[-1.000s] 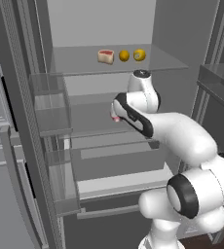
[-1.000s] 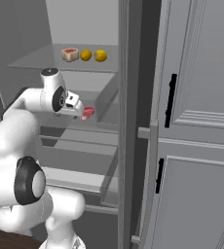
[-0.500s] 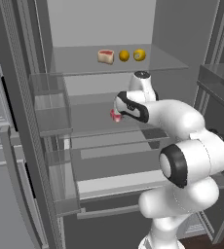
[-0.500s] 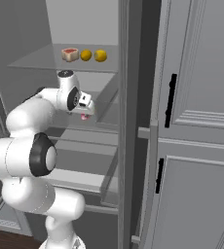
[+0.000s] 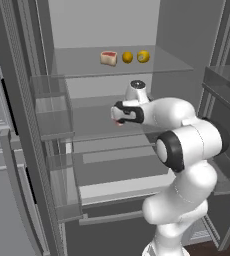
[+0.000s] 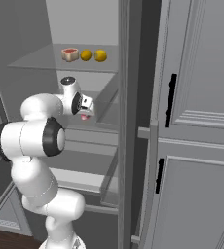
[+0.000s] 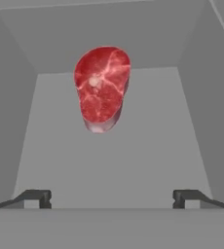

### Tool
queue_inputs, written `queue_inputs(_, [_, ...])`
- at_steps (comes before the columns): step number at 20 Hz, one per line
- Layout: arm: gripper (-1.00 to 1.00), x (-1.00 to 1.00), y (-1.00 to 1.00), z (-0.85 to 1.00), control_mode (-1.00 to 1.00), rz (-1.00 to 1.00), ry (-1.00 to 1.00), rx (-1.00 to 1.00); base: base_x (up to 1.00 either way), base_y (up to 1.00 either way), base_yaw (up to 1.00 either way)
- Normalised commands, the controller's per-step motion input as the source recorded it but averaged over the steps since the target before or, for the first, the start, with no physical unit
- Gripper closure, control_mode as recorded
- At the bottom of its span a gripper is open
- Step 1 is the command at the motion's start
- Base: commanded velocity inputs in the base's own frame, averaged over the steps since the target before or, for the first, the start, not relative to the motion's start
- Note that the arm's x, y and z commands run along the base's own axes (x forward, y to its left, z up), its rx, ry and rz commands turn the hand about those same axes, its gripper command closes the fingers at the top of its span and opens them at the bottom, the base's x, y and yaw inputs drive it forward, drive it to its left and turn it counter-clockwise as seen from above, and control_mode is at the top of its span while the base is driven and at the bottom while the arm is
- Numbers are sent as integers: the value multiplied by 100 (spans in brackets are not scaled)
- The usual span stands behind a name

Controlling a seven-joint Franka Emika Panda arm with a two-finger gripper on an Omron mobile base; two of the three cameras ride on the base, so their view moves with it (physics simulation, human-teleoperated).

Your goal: Place one lemon and one steak in each tupperware on the nearby counter, to pack two identical lunches.

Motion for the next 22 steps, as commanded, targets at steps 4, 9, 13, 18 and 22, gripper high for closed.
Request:
queue_inputs(4, [-100,44,0,-28,-100,-3,0,0,0,0,0])
queue_inputs(9, [-100,51,9,-24,-100,0,0,0,0,0,0])
queue_inputs(13, [-100,56,5,-34,-100,0,2,0,0,0,0])
queue_inputs(18, [-100,59,9,-27,-100,0,3,0,0,0,0])
queue_inputs(22, [100,39,9,-43,-100,0,9,-2,0,0,0])
